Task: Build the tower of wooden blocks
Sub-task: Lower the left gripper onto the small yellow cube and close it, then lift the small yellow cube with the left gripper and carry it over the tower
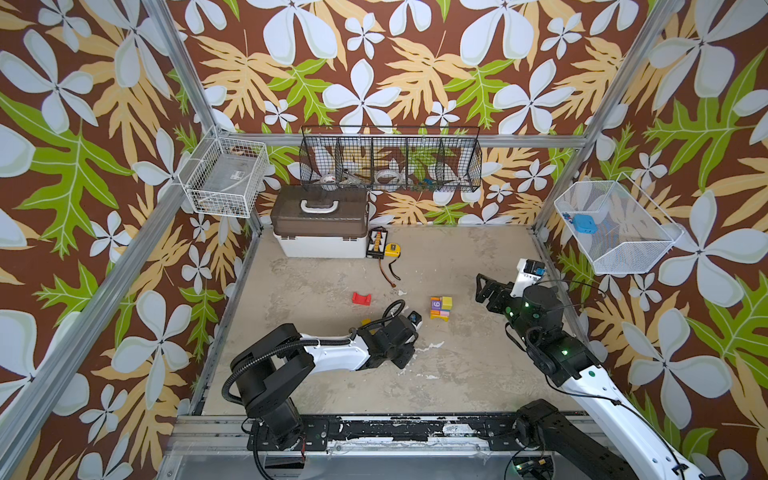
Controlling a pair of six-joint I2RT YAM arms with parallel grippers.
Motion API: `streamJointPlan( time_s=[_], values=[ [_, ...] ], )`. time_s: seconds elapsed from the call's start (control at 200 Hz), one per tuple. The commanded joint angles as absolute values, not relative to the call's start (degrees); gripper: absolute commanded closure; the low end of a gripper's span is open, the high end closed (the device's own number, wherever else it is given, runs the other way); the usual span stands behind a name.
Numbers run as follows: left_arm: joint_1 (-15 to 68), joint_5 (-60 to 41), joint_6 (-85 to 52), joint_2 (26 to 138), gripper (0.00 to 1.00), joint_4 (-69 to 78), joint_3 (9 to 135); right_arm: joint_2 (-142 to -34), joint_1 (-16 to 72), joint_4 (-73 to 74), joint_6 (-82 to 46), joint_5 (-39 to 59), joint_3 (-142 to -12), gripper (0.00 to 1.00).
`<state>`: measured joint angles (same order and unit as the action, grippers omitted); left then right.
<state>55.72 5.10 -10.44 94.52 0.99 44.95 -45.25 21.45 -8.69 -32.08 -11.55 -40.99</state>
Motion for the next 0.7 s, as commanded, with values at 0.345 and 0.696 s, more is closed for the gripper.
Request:
streamJointPlan(
  time_s=[0.345,0.696],
  values=[
    [55.8,13.9,-9.4,88.3,0.93,-2.9,49.8,-44.0,21.5,-8.4,-31.7,-14.0,-41.1,0.01],
    [50.9,7.6,12.7,89.2,1.00,1.5,65.3,-40.6,21.5,-6.7,-31.0,-16.6,-38.5,0.01]
  ],
)
